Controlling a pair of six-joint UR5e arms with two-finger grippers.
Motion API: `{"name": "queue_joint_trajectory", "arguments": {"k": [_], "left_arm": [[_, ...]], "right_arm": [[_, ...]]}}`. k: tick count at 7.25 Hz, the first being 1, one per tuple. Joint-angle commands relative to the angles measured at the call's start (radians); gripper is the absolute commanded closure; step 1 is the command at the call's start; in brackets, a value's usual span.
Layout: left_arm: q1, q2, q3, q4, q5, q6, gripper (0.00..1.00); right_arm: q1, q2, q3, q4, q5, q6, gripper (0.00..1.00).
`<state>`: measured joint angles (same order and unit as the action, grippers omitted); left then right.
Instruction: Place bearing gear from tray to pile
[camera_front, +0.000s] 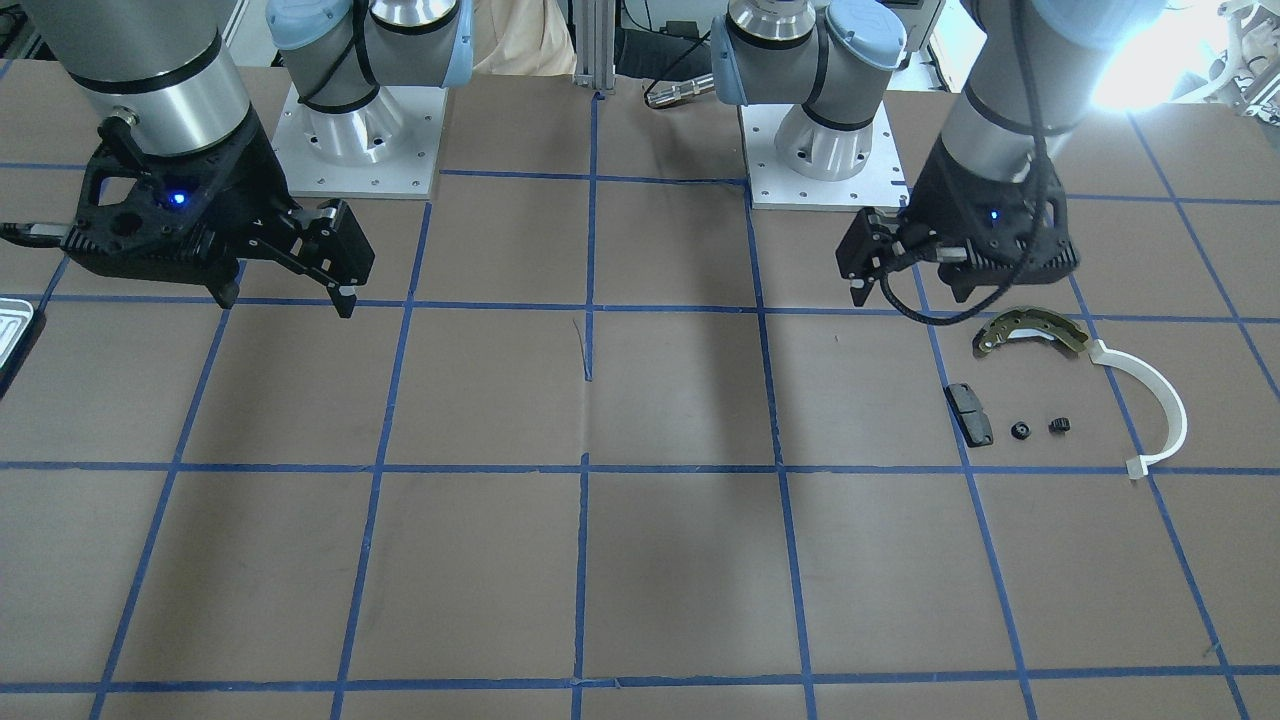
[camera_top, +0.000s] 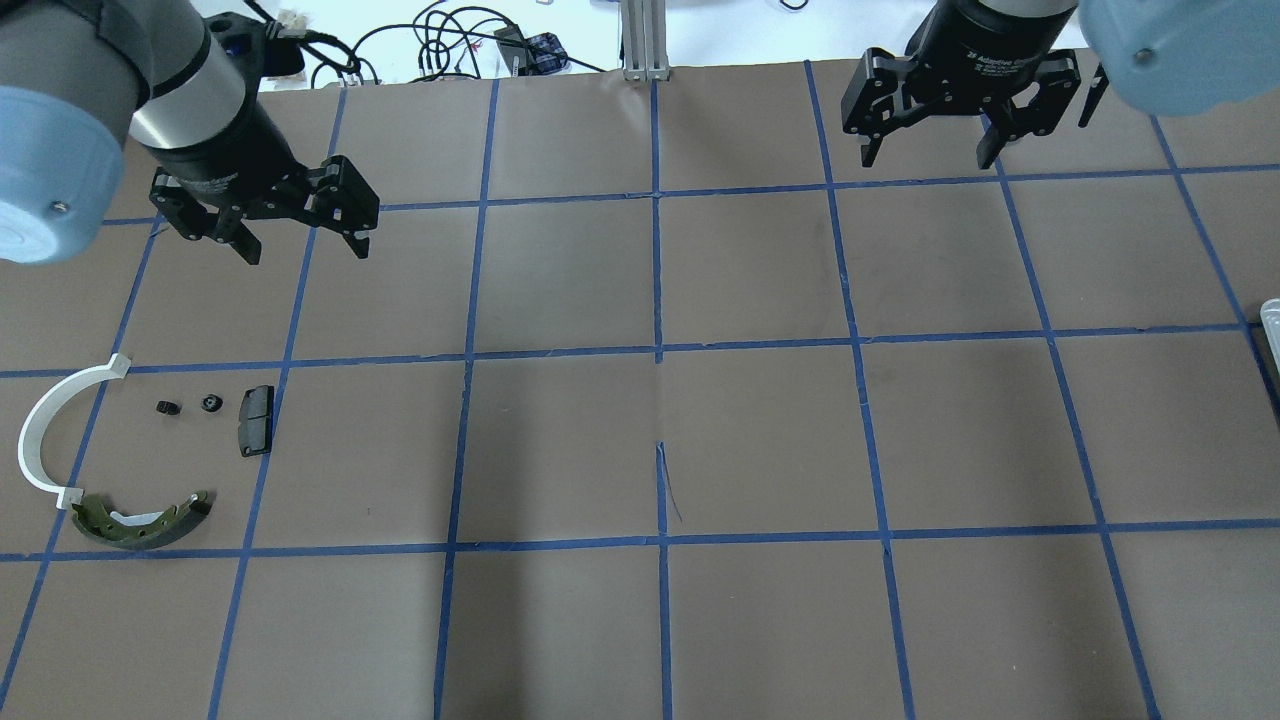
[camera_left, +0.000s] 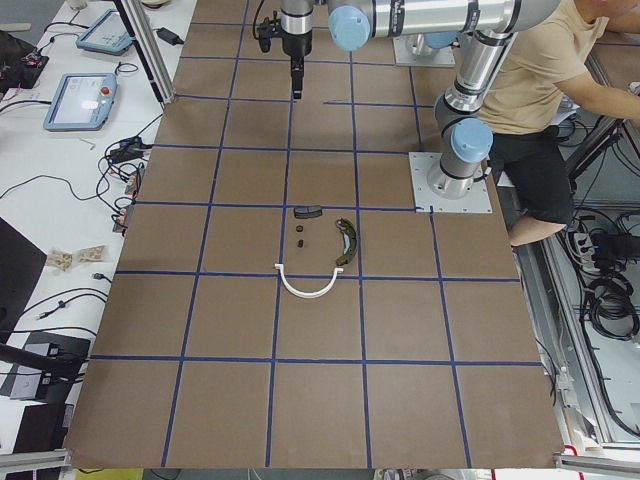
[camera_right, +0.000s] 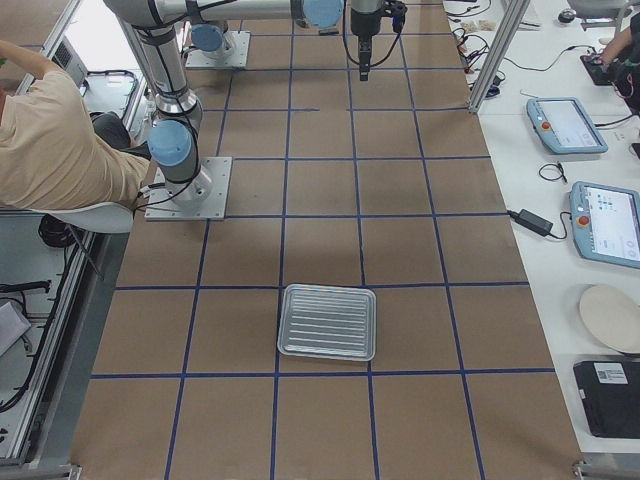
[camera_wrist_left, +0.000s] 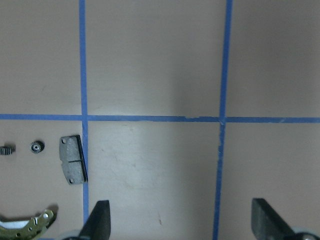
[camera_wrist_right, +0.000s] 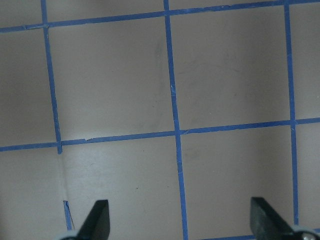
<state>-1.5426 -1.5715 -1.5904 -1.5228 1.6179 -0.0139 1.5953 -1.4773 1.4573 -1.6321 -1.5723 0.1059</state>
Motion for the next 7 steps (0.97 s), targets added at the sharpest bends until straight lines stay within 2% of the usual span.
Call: {"name": "queue_joint_trajectory", "arguments": {"k": [1,3,4,7], "left_arm": [[-0.066,-0.002,0.041,-0.036,0.000,-0.089,0.00],[-0.076,0.013,0.033,0.004,-0.009,-0.074,0.00],[-0.071,0.025,0.047,-0.005,-0.083,-0.074,0.00],[-0.059,0.044,0.029,-0.007,-0.050,0.015,0.00]], "right_arm": [[0.000,0.000,0.000,0.000,0.000,0.000,0.00],[0.000,0.000,0.000,0.000,0.000,0.000,0.00],[0.000,0.000,0.000,0.000,0.000,0.000,0.00],[0.000,0.000,-0.002,0.000,0.000,0.000,0.00]]}}
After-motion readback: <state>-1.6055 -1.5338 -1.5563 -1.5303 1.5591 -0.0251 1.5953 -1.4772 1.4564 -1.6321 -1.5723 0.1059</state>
